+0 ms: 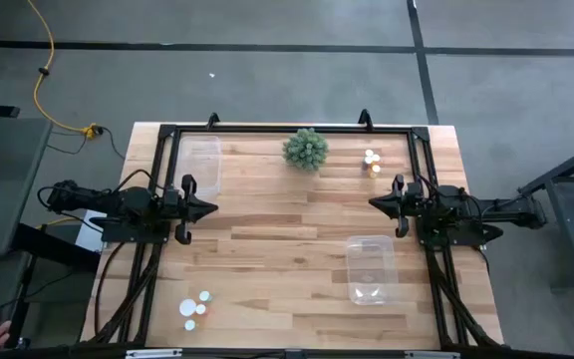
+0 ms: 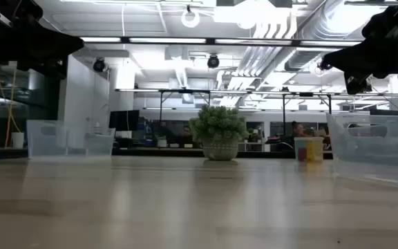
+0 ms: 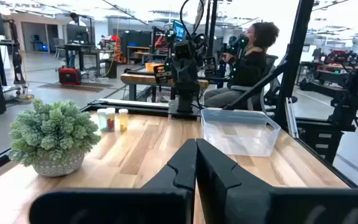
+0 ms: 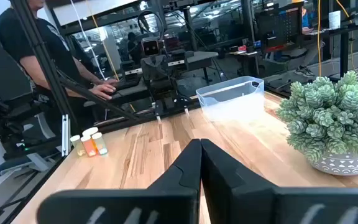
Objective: Pick and place medicine bottles into bin by pill shape (circle, oval)
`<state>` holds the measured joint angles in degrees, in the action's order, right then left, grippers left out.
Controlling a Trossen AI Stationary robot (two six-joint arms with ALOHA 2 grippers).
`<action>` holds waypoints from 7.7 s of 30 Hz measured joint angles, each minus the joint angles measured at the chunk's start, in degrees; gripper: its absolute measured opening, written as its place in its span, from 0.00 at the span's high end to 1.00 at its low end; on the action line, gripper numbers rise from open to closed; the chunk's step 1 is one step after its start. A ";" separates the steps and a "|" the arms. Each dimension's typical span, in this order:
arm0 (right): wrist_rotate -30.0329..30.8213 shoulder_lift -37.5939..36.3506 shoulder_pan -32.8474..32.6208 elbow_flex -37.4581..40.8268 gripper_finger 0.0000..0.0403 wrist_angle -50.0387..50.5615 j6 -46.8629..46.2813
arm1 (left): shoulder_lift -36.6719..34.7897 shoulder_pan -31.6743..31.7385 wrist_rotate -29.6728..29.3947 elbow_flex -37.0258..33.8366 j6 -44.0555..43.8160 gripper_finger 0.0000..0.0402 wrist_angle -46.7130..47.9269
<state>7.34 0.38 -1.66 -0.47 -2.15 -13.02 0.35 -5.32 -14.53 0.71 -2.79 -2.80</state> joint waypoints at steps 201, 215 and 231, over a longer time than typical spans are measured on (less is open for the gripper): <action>-0.01 0.00 0.01 0.00 1.00 0.00 0.00 | 0.01 0.00 -0.02 0.02 0.00 1.00 -0.01; 0.01 0.00 0.01 0.00 1.00 0.00 0.02 | 0.01 0.00 -0.02 0.00 0.00 1.00 -0.01; -0.01 0.00 0.00 0.01 1.00 -0.01 0.00 | 0.00 0.00 0.00 0.00 -0.67 1.00 -5.00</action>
<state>7.33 0.38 -1.66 -0.46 -2.16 -13.02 0.35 -5.32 -14.52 0.71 -3.46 -7.79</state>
